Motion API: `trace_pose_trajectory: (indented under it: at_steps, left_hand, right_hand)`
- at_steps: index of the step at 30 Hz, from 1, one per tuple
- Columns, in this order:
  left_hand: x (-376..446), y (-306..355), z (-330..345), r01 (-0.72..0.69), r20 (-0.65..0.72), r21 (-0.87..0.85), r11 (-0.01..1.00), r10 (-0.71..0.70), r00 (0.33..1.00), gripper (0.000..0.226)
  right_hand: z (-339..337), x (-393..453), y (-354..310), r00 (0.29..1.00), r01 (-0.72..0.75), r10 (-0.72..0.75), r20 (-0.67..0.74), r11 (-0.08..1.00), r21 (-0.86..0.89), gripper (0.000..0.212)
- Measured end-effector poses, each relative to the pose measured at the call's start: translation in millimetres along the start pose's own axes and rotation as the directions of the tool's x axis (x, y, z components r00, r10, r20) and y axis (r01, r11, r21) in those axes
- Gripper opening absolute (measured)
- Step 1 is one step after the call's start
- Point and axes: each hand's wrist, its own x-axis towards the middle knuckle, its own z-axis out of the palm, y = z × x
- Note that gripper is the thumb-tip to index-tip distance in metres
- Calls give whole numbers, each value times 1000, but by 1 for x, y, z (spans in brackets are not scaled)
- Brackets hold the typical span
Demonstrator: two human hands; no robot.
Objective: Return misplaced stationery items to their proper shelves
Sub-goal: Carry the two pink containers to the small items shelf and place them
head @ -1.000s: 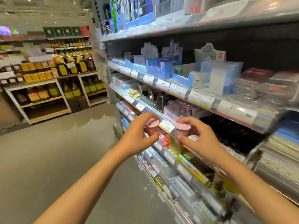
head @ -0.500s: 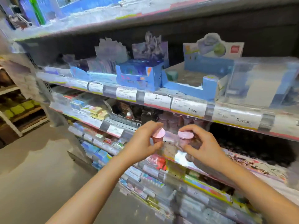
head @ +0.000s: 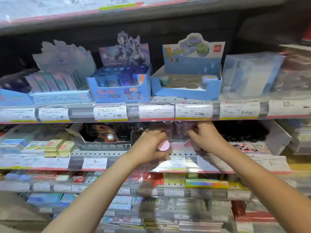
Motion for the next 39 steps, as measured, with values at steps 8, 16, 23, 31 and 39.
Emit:
trace_pose_trajectory:
  at_steps: [8,16,23,31,39]
  left_hand:
    - [5,-12,2,-67,10,-127,990,68,998,52]
    - [3,-15,2,-65,31,-262,963,76,997,46]
    - [3,-15,-1,-65,32,-293,954,77,996,44]
    - [3,-13,-3,-39,51,-315,948,58,997,45]
    - [3,-10,-2,10,51,-371,928,9,999,41]
  right_hand:
    - [14,9,-11,997,-55,60,46,994,-93,42]
    - [20,4,-13,998,-69,68,-20,993,-94,33]
    - [24,-1,-15,998,-63,61,-25,993,-103,40]
    - [24,-4,-19,999,-24,18,-27,972,-235,30]
    - [21,-5,-24,1000,-15,16,-1,945,-325,21]
